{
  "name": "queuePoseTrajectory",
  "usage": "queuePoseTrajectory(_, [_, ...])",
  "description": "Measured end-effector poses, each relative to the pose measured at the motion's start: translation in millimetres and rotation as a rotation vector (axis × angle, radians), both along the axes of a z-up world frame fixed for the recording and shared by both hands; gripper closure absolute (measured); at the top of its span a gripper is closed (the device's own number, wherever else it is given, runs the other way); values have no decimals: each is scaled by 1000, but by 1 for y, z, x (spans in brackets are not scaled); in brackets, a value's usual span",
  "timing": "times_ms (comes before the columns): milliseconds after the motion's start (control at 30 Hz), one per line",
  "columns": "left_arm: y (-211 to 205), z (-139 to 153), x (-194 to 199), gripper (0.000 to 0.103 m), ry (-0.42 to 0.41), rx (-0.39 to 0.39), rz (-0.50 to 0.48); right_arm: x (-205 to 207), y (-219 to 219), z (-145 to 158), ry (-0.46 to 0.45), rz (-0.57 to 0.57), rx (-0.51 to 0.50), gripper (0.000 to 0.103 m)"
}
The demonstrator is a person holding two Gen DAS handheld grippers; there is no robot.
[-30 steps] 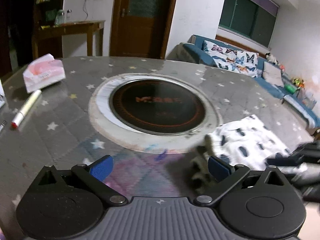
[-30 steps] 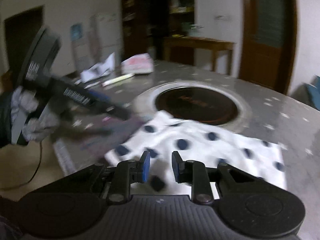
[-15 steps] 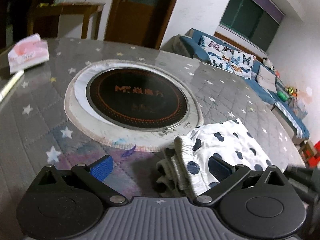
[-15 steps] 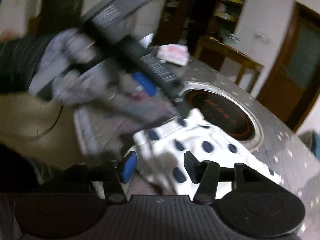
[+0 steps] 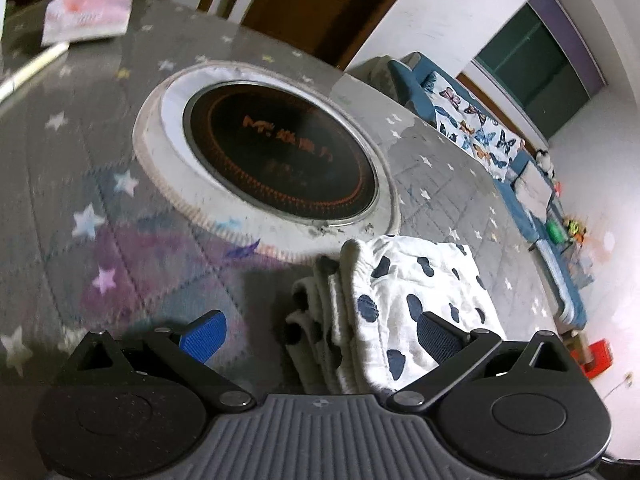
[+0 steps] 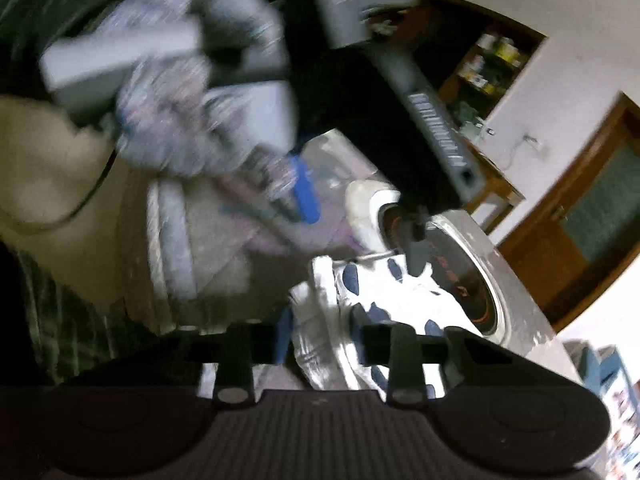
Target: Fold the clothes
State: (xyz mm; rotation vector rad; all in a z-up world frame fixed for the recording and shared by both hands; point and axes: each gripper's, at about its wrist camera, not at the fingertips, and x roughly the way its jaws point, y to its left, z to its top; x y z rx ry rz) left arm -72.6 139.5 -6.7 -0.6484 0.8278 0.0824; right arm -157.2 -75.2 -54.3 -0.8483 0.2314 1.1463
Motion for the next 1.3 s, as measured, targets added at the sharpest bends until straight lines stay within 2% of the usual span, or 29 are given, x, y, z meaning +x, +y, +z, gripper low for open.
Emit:
queuePoseTrajectory(100, [4,-5,-1,0,10,-78,34,10,-5,10,71,-44,71,80])
queuePoseTrajectory(267, [8,-17,-7,0,-4,-253,95,26,-14,28,188,-118,189,82])
queuePoseTrajectory(467, [11,-28,-15,0,-8,-465,168,37,-23,35,241,-142,236,83])
queuePoseTrajectory(567, [8,-33,-16,0,-8,-524,195,41,-28,39,264,-151,256,83])
queuePoseTrajectory(700, [5,-35,-9,0,-6,-555,182,43,-34,43,283,-148,269,83])
queuePoseTrajectory(800, [2,-35,-3,1,-23,-539,164,42,-34,40,286,-132,262,83])
queuePoseTrajectory(867, [3,-35,0,9,-35,-524,153,41,-35,37,288,-120,252,83])
queuePoseTrajectory(933, [4,-39,2,25,-36,-507,137,39,-36,34,293,-107,244,83])
queuePoseTrajectory(967, [4,-40,3,30,-34,-500,132,39,-37,33,300,-104,240,83])
queuePoseTrajectory(1033, [6,-44,4,53,-26,-486,127,40,-38,30,314,-100,232,81])
queuePoseTrajectory(1100, [8,-47,4,65,-23,-479,119,43,-44,32,346,-101,238,77])
queuePoseTrajectory(1200, [11,-50,4,70,-27,-462,107,49,-52,34,394,-103,248,77])
queuePoseTrajectory(1300, [12,-50,4,70,-32,-447,95,64,-66,43,435,-142,286,77])
